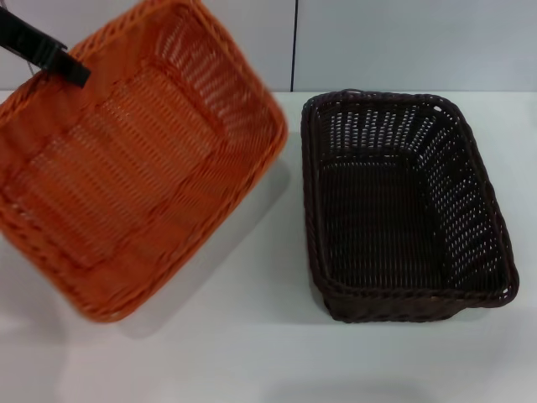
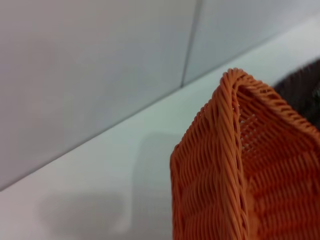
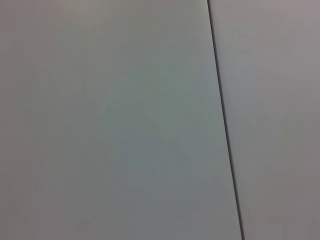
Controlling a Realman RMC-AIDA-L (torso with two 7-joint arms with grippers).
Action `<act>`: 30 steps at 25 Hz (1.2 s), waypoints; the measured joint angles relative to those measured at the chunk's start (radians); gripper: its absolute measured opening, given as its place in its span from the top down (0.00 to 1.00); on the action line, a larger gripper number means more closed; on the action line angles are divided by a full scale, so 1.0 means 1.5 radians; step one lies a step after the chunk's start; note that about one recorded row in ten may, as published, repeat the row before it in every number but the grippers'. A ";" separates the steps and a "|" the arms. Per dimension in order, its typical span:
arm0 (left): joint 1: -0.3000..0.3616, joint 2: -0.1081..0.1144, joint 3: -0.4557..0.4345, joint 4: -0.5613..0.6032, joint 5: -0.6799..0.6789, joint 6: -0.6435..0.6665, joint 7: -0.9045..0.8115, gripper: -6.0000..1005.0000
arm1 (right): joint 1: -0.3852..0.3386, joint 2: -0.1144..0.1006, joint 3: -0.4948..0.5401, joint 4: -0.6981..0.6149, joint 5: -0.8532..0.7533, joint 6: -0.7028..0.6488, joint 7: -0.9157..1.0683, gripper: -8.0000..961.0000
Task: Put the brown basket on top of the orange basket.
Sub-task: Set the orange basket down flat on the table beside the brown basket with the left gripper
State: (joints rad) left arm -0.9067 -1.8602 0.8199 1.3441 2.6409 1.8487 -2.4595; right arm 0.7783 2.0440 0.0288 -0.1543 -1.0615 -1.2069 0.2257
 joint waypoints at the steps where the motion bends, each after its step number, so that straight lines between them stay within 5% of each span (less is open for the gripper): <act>1: -0.003 0.000 0.008 -0.001 0.004 0.003 0.013 0.82 | 0.001 0.001 0.000 0.000 0.000 -0.001 0.001 0.36; 6: -0.008 -0.006 0.060 -0.005 0.027 0.017 0.110 0.82 | 0.001 0.007 -0.001 0.000 0.000 -0.026 0.004 0.36; 12: -0.026 -0.033 0.088 -0.061 0.037 0.023 0.193 0.82 | -0.001 0.012 -0.001 0.001 0.001 -0.045 0.006 0.36; 14: -0.034 -0.047 0.095 -0.078 0.038 0.012 0.207 0.82 | -0.001 0.012 -0.001 0.002 0.003 -0.045 0.007 0.36; 20: -0.088 -0.122 0.112 -0.119 0.053 -0.045 0.265 0.82 | -0.001 0.012 -0.001 0.006 0.003 -0.045 0.007 0.36; 22: -0.103 -0.134 0.136 -0.139 0.048 -0.089 0.267 0.82 | -0.001 0.011 -0.001 0.006 0.003 -0.045 0.008 0.36; 30: -0.130 -0.136 0.219 -0.201 -0.029 -0.171 0.272 0.82 | -0.003 0.007 -0.001 0.006 0.004 -0.045 0.008 0.36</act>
State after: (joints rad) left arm -1.1014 -2.0646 1.1482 1.0432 2.5967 1.5928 -2.0517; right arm 0.7735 2.0546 0.0276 -0.1456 -1.0555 -1.2739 0.2378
